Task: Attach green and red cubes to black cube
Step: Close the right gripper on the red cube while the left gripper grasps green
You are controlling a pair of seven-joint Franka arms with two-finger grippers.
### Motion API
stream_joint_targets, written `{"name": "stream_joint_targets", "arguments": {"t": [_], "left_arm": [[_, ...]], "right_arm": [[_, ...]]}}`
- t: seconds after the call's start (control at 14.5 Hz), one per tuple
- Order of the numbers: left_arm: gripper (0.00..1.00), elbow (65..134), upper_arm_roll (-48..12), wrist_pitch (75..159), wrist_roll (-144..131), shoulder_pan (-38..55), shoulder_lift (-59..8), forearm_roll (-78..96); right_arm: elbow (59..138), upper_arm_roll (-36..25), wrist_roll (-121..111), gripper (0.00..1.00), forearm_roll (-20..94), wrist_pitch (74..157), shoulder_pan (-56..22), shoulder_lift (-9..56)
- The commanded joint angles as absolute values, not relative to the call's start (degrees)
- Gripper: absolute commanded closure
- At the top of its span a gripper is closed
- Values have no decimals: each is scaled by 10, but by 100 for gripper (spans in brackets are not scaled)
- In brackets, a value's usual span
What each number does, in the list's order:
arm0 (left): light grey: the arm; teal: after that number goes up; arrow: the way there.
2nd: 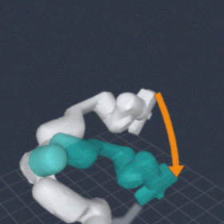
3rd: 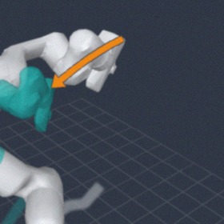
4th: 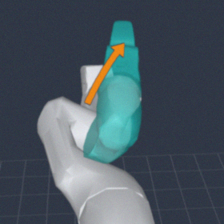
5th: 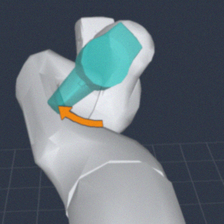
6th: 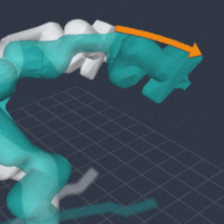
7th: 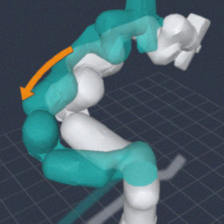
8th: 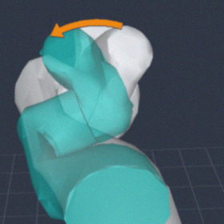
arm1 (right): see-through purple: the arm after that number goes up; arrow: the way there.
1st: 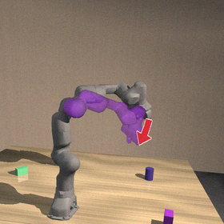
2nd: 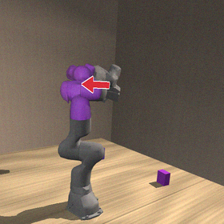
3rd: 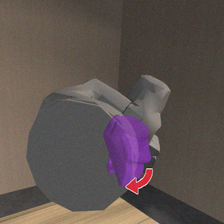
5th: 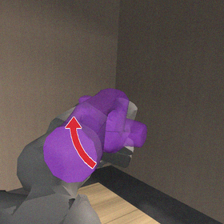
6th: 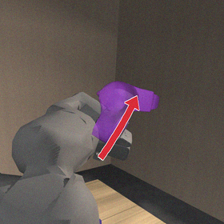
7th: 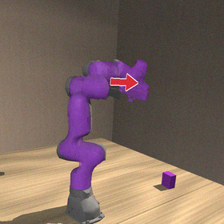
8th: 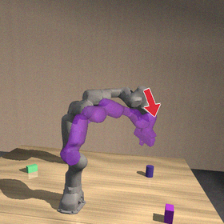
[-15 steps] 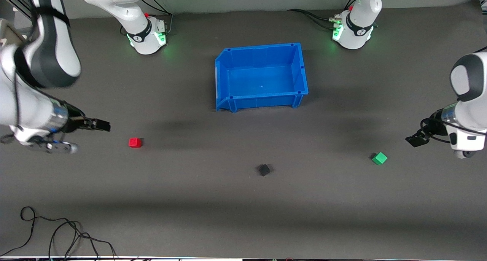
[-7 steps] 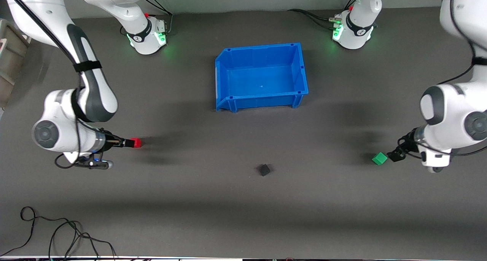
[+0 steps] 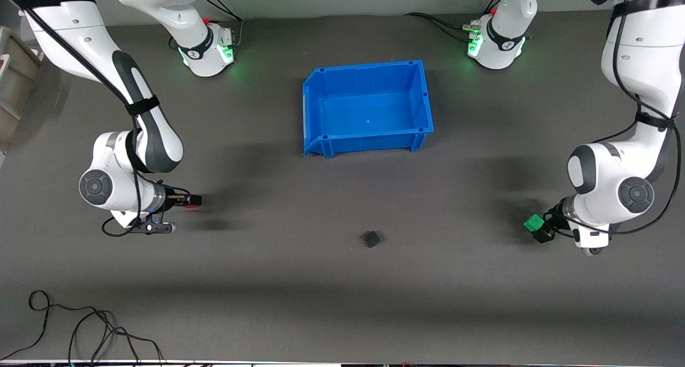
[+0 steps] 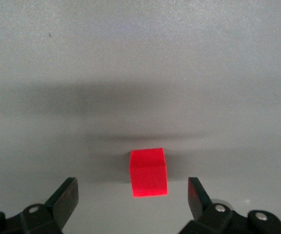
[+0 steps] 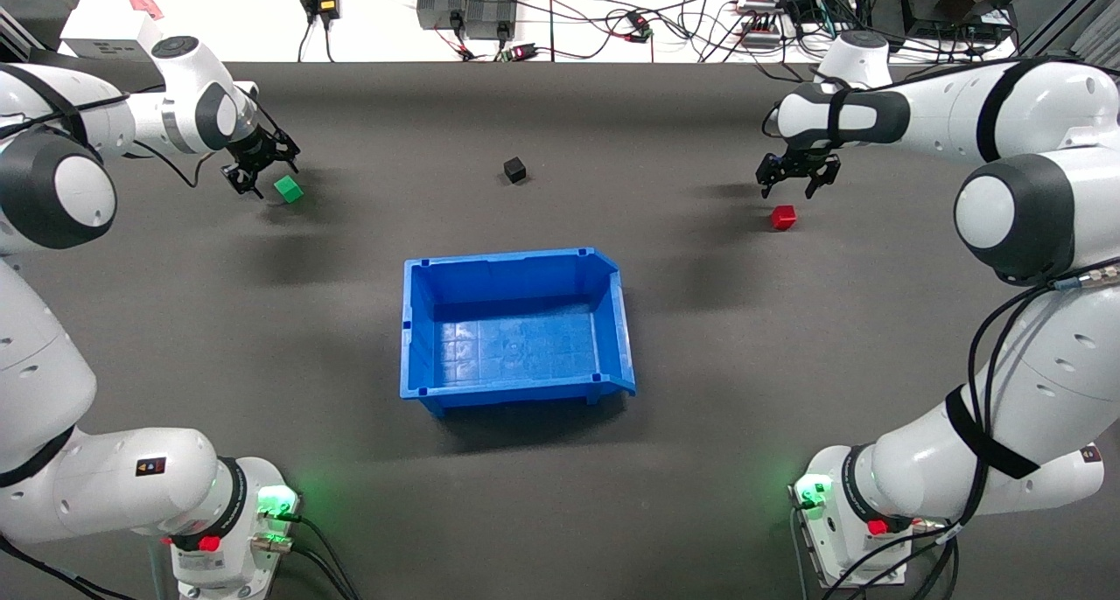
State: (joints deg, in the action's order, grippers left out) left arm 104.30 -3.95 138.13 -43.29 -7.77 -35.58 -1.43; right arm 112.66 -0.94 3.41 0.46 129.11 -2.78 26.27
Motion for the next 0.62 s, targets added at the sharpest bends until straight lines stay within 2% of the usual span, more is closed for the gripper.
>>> {"name": "stream_joint_targets", "arguments": {"t": [0.0,0.14,0.21,0.34,0.41,0.55], "left_arm": [[20,1019,-38,1374,-449,-69,-375,-21],[38,1019,-39,1373,-451,-67,-375,-20],[44,1019,-39,1373,-447,-68,-376,-20],[50,1018,-38,1375,-443,-69,-375,-23],[56,1013,-38,1373,-444,-68,-374,-25],[84,1011,-38,1370,-446,-68,-372,-26]], "right_arm": [[1148,-11,18,0,-6,1338,-25,270],[1154,-11,18,0,-6,1354,-25,276],[1154,-11,18,0,-6,1357,-25,278],[1155,-11,18,0,-6,1365,-24,283],[1157,-11,18,0,-6,1370,-24,285],[1161,-11,18,0,-6,1376,-21,287]]}}
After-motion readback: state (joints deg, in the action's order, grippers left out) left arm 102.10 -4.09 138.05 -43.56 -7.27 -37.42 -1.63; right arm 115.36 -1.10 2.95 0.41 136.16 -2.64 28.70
